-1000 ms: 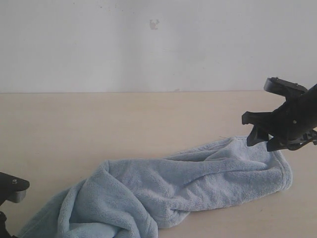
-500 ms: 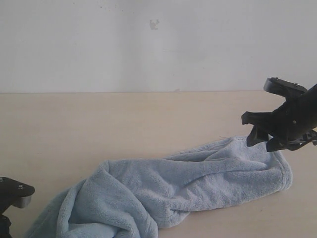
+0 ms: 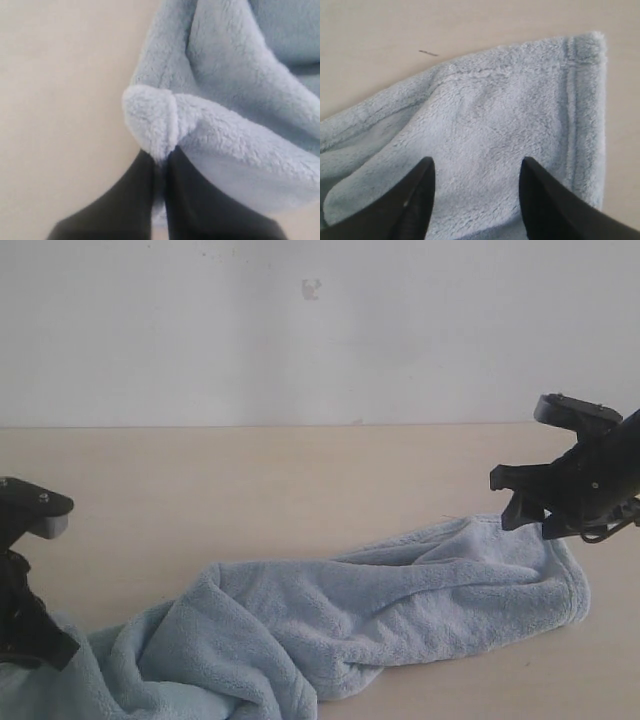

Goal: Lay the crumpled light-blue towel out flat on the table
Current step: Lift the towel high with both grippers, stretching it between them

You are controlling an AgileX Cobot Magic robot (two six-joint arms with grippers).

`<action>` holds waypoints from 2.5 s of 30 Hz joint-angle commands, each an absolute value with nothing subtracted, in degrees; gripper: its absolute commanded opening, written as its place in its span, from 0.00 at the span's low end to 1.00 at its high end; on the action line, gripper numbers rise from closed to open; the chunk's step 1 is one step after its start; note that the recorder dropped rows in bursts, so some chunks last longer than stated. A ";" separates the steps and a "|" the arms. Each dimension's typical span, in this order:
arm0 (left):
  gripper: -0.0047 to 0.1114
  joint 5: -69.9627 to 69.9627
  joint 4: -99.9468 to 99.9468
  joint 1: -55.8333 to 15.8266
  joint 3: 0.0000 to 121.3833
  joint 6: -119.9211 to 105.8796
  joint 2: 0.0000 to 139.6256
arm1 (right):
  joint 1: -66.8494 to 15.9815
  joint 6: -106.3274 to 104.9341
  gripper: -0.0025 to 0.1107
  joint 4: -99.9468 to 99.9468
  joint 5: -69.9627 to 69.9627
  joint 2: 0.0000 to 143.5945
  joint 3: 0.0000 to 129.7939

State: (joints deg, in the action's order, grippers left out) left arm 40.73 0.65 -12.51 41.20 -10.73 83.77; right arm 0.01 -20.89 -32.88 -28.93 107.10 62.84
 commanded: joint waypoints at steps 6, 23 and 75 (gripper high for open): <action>0.08 38.63 8.38 -12.57 41.45 -10.52 80.53 | 4.00 -21.70 0.46 -27.81 -22.98 113.99 67.69; 0.08 37.80 16.13 -12.57 41.45 -16.58 80.53 | 3.97 -28.84 0.22 -27.95 -21.28 121.77 72.14; 0.08 -0.60 2.97 -12.57 45.52 -17.10 78.33 | 4.07 0.56 0.02 8.93 -21.38 87.36 63.92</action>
